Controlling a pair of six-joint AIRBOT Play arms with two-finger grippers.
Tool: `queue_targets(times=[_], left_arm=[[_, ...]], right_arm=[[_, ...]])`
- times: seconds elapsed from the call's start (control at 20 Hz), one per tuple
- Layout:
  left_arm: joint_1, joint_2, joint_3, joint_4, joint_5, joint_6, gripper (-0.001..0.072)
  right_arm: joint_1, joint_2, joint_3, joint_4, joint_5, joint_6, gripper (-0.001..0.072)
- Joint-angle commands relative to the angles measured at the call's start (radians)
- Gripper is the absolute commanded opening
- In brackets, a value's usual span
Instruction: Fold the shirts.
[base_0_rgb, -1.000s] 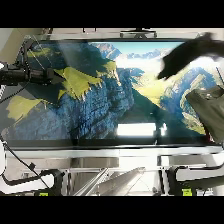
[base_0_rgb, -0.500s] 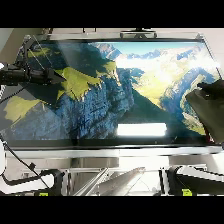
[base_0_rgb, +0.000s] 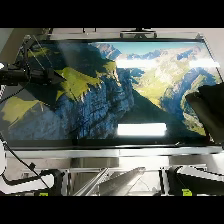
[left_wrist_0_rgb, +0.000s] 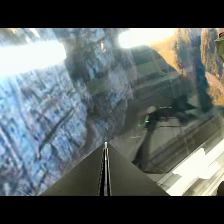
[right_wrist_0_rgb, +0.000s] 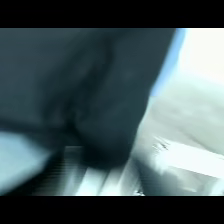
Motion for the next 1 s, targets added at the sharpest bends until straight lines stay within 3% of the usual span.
queue_targets(times=[0.0, 0.2, 0.4, 0.45, 0.5, 0.55, 0.75, 0.85, 0.95], left_arm=[[0.000, 0.001, 0.000, 0.000, 0.000, -0.002, 0.0003], [0.000, 0.001, 0.000, 0.000, 0.004, -0.002, 0.0003], [0.000, 0.001, 0.022, -0.002, -0.003, -0.002, 0.0003], [-0.001, 0.002, 0.047, -0.003, -0.018, -0.013, 0.0002], [-0.001, 0.002, 0.075, -0.004, -0.035, -0.036, 0.0002], [-0.001, 0.008, 0.092, -0.018, -0.051, -0.049, 0.0002], [-0.025, 0.150, -0.097, -0.095, -0.005, -0.046, 0.0002], [-0.072, 0.262, -0.287, -0.096, 0.005, -0.038, 0.0002], [-0.140, 0.398, -0.515, -0.096, 0.070, -0.035, 0.0002]], right_arm=[[-0.002, -0.014, -0.079, -0.099, 0.000, -0.038, 0.0707], [0.009, -0.014, -0.002, -0.006, 0.003, -0.010, 0.0707], [0.043, -0.014, 0.189, 0.294, -0.024, -0.011, 0.0695], [0.055, -0.014, 0.225, 0.389, -0.039, -0.011, 0.0500], [0.070, -0.010, 0.244, 0.463, -0.048, -0.017, 0.0122], [0.090, 0.000, 0.244, 0.508, -0.061, -0.027, 0.0042], [0.287, 0.079, 0.124, 0.384, -0.037, -0.064, 0.0012], [0.431, 0.189, -0.084, 0.326, -0.152, -0.064, 0.0011], [0.591, 0.342, -0.365, 0.370, -0.336, -0.064, 0.0011]])
